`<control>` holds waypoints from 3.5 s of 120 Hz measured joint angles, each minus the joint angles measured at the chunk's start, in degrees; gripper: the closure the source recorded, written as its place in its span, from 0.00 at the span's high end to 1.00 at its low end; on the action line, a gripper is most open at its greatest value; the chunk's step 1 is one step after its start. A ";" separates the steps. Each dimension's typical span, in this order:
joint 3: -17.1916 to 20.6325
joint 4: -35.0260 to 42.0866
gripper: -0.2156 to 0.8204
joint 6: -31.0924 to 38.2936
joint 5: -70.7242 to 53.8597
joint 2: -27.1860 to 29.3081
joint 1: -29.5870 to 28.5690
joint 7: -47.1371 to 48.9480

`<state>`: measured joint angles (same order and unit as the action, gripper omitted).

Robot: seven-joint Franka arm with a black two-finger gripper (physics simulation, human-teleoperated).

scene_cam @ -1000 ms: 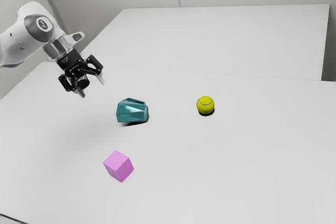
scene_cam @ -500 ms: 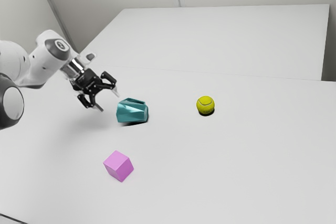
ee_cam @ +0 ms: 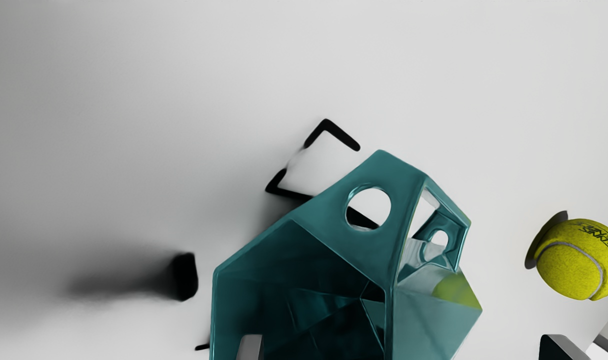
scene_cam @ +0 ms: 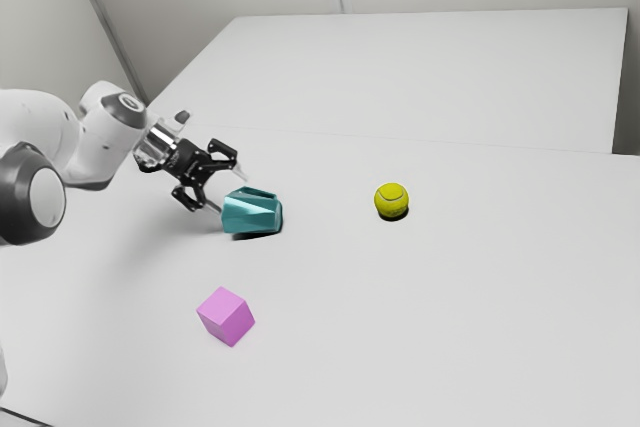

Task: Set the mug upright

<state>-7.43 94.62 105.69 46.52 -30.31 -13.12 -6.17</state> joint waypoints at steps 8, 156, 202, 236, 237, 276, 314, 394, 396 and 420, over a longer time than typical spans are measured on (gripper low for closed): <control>0.57 0.07 0.79 0.71 1.19 -0.51 0.01 -0.26; 7.37 0.77 0.04 5.75 -22.91 10.09 5.69 2.88; 9.77 19.34 0.03 18.19 -45.90 22.71 6.79 8.01; 10.87 24.91 0.03 27.05 -48.51 23.91 6.80 11.60; 10.90 25.03 0.03 27.22 -48.53 23.91 6.79 11.72; 11.38 27.75 0.03 30.90 -48.80 23.09 6.82 16.30; 11.47 27.74 0.03 33.27 -48.84 20.68 6.81 19.30; 11.49 26.83 0.74 31.21 -48.58 26.99 6.80 20.45; 11.49 26.75 0.74 30.89 -48.56 27.40 6.85 20.46; 11.48 19.02 0.77 23.35 -49.32 29.24 8.38 20.17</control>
<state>4.05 113.64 129.04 -2.80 -1.07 -4.74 14.00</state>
